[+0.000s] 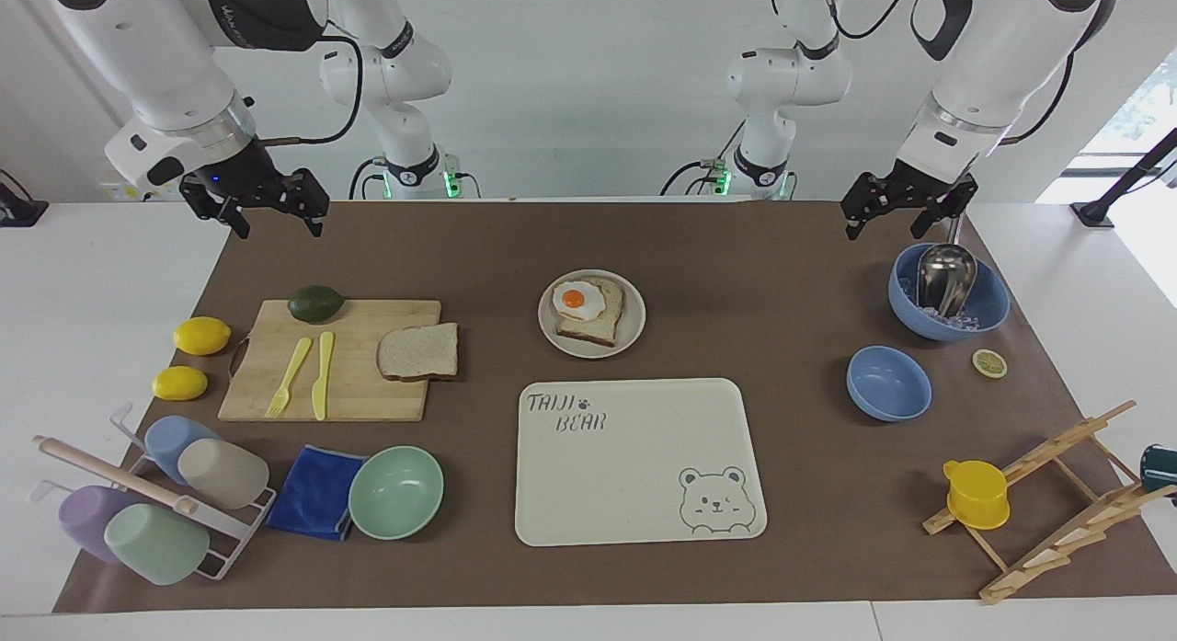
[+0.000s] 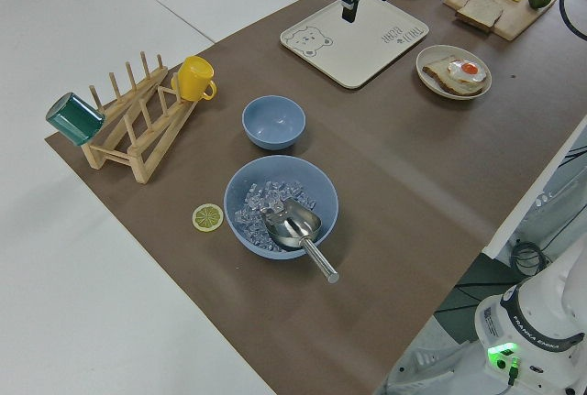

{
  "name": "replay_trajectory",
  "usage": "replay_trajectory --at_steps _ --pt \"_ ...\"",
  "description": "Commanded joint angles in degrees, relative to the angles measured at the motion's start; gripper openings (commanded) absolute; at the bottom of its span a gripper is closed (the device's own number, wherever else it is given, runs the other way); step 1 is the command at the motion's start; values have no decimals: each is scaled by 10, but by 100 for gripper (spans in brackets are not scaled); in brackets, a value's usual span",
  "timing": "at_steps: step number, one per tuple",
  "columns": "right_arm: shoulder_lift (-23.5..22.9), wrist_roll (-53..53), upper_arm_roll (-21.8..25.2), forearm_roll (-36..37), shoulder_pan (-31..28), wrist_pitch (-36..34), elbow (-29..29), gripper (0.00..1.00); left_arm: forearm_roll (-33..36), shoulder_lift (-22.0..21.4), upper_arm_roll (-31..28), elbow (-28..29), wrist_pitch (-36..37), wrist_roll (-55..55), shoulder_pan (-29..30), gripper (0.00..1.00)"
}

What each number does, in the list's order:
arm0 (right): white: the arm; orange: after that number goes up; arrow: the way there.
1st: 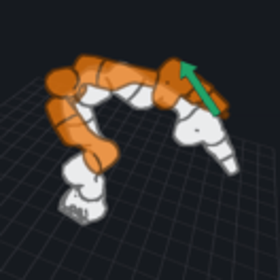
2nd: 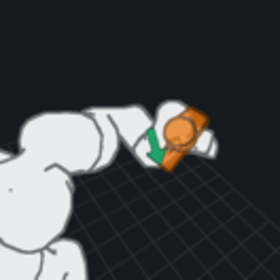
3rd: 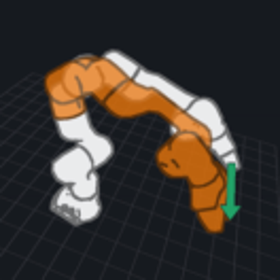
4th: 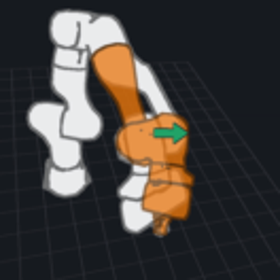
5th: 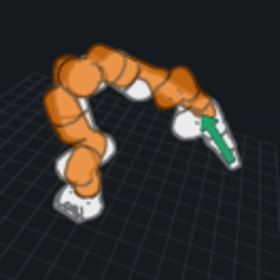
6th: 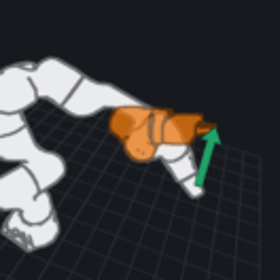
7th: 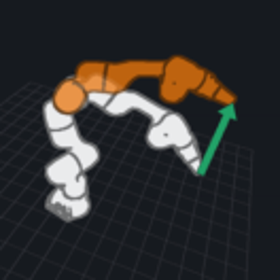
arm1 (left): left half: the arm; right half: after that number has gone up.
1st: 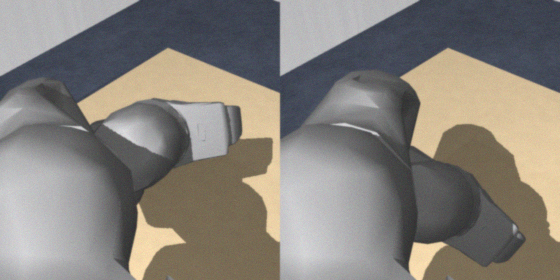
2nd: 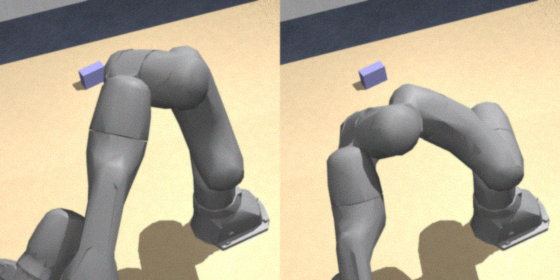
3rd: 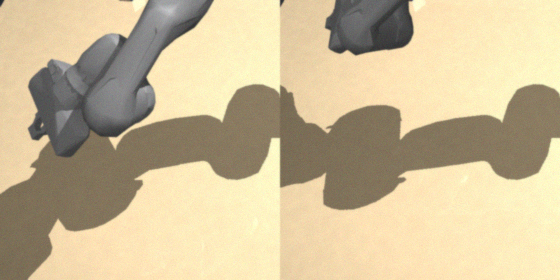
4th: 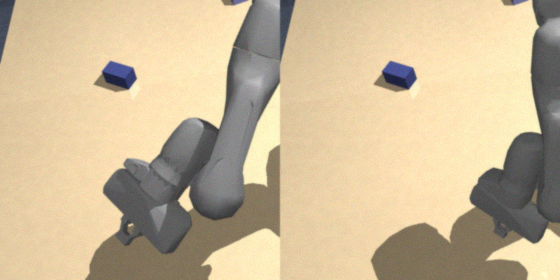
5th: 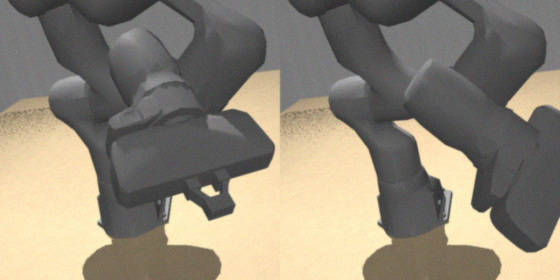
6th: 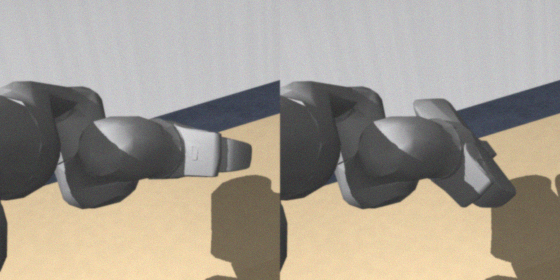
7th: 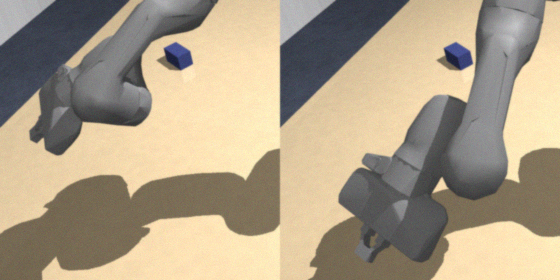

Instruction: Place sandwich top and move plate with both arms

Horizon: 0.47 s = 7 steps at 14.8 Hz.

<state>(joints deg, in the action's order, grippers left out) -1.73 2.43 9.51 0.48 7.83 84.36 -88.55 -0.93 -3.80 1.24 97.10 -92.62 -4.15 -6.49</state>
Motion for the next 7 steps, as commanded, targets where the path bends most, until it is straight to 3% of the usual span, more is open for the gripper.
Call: replay_trajectory --at_steps 1,4,7 --pt "2 1 -2 5 -5 6 0 100 8 -1 3 -7 -3 2 3 100" --pt "-5 -1 -3 14 -4 6 12 100 8 -1 3 -7 -3 2 3 100" --pt "20 -79 -6 69 2 38 -53 100 8 -1 3 -7 -3 2 3 100"
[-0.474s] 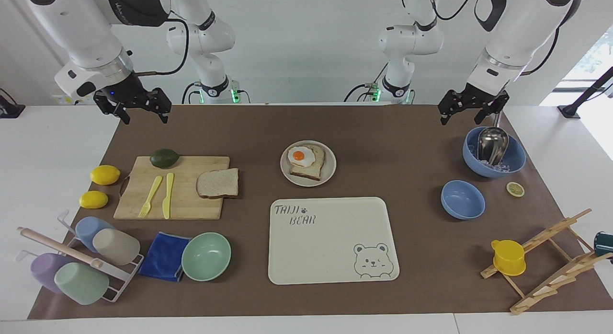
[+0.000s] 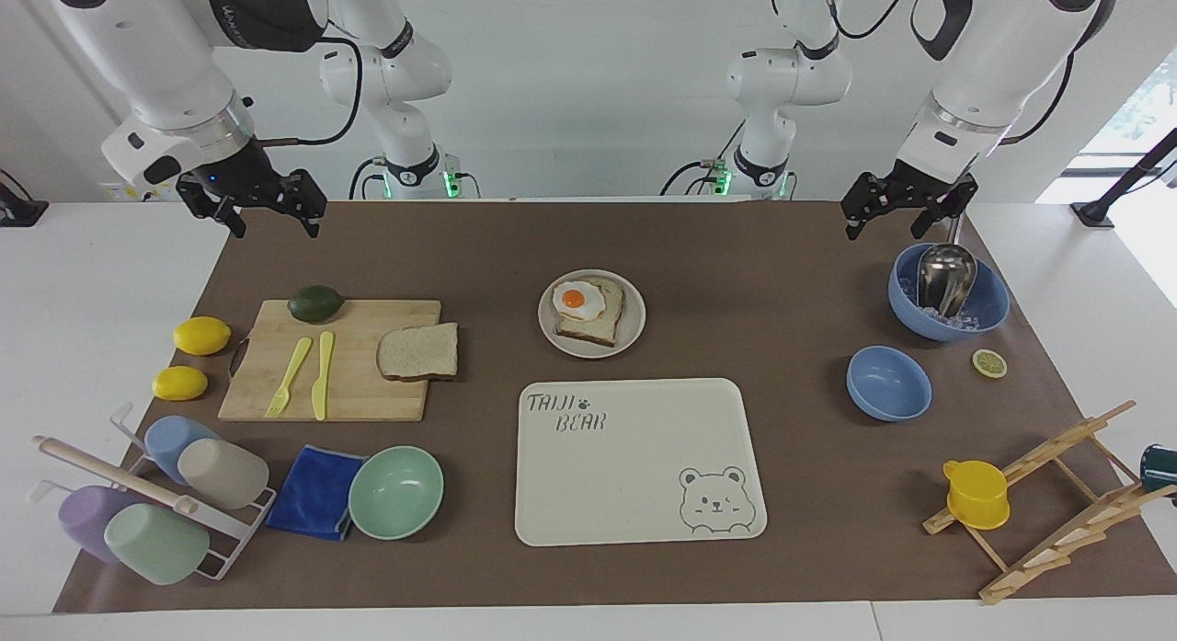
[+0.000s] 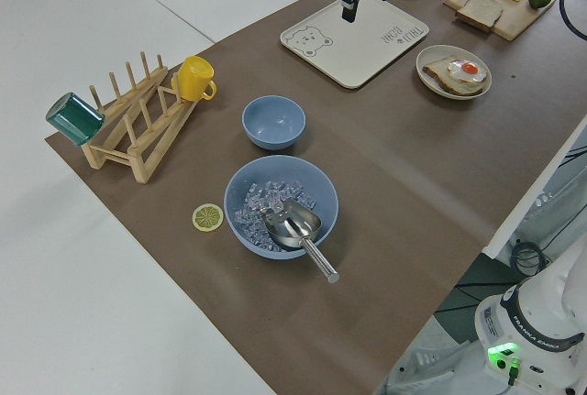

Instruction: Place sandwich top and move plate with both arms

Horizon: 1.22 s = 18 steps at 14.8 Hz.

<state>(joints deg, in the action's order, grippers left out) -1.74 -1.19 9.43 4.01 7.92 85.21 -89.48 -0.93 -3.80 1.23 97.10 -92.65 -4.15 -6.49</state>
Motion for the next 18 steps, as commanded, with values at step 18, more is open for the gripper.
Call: replay_trajectory --at_steps 18 --pt "-214 -515 -340 327 -29 189 -149 100 8 -4 0 0 -5 0 5 100"
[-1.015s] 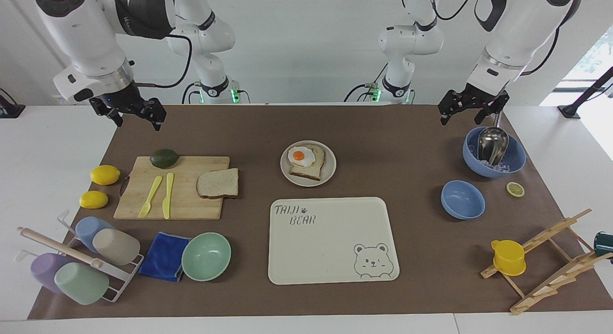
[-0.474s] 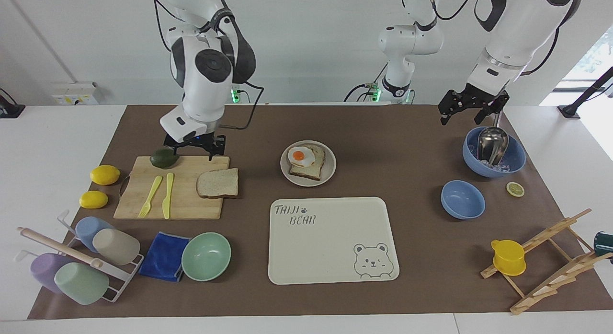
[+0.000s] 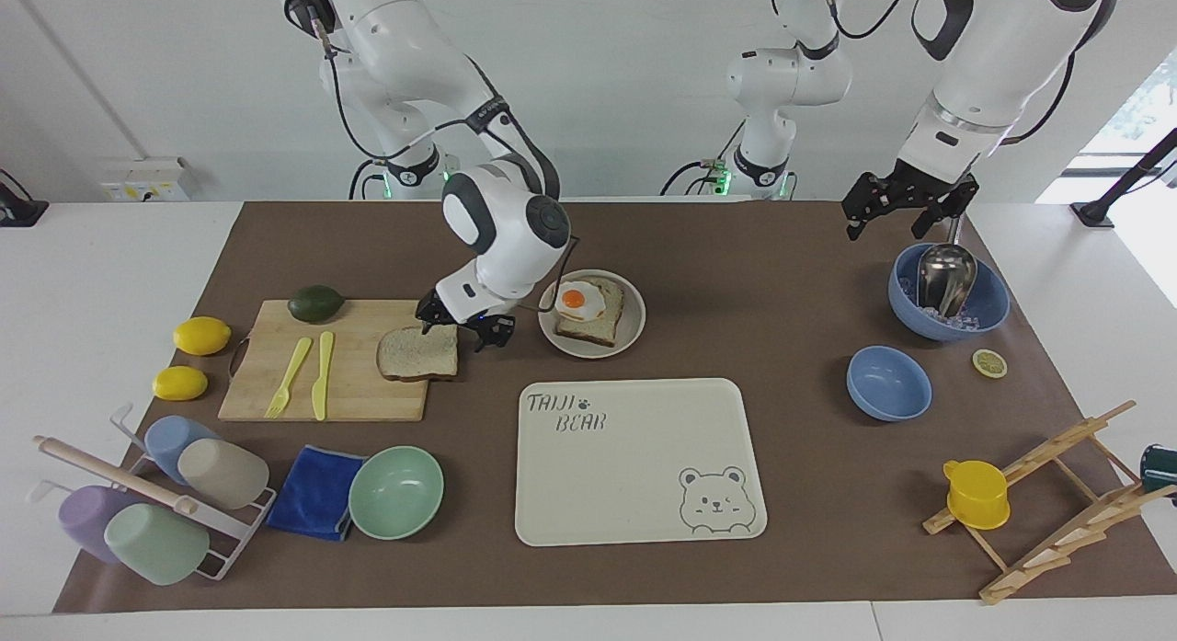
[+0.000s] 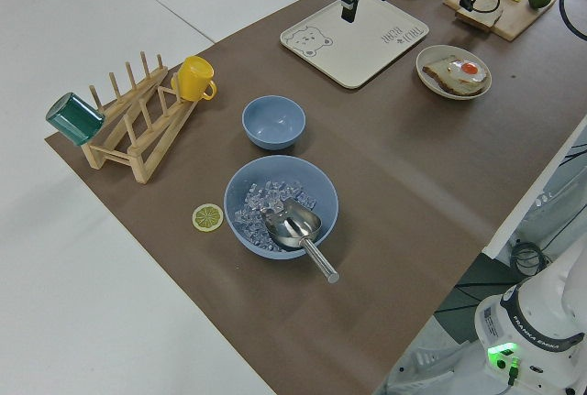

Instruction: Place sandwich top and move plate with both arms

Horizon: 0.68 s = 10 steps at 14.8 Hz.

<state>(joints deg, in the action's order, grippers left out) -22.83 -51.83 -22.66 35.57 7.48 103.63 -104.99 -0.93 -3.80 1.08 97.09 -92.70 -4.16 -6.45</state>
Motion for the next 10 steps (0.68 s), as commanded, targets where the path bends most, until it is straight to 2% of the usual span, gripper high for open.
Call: replay_trajectory --at_steps 1,10 --pt "-3 -12 -20 12 -24 5 3 100 8 -4 1 1 -8 0 5 100" --pt "13 -2 -20 12 -41 29 -57 100 8 -5 1 6 -16 -1 7 100"
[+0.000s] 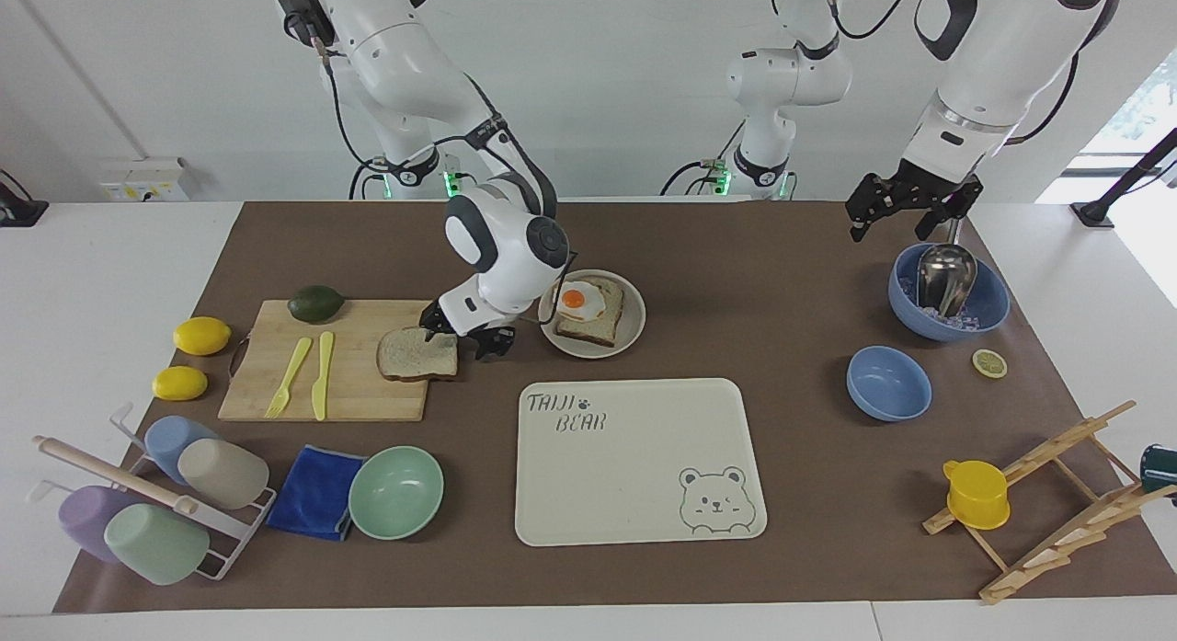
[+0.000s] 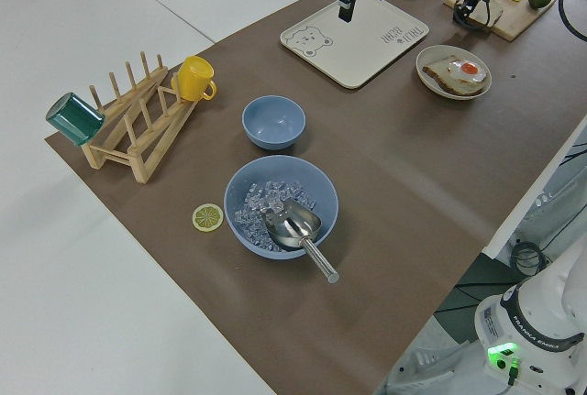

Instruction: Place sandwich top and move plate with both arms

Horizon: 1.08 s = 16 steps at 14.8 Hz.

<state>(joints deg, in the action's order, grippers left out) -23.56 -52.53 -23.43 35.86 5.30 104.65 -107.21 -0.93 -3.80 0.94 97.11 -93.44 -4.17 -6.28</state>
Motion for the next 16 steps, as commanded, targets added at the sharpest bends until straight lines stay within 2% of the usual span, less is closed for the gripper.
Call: replay_trajectory --at_steps 1,6,10,13,16 --pt "23 10 -12 9 -20 18 -38 100 8 -5 3 6 -9 0 6 100" --pt "26 30 -12 9 -24 18 -48 99 8 -5 3 6 -9 0 6 100" --pt "31 40 -11 9 -27 19 -63 87 8 -5 3 6 -12 1 6 100" --pt "33 44 -11 10 -31 19 -68 75 8 -5 3 6 -12 1 6 100" --pt "34 47 -11 10 -31 19 -70 54 8 -5 3 7 -14 1 6 100"
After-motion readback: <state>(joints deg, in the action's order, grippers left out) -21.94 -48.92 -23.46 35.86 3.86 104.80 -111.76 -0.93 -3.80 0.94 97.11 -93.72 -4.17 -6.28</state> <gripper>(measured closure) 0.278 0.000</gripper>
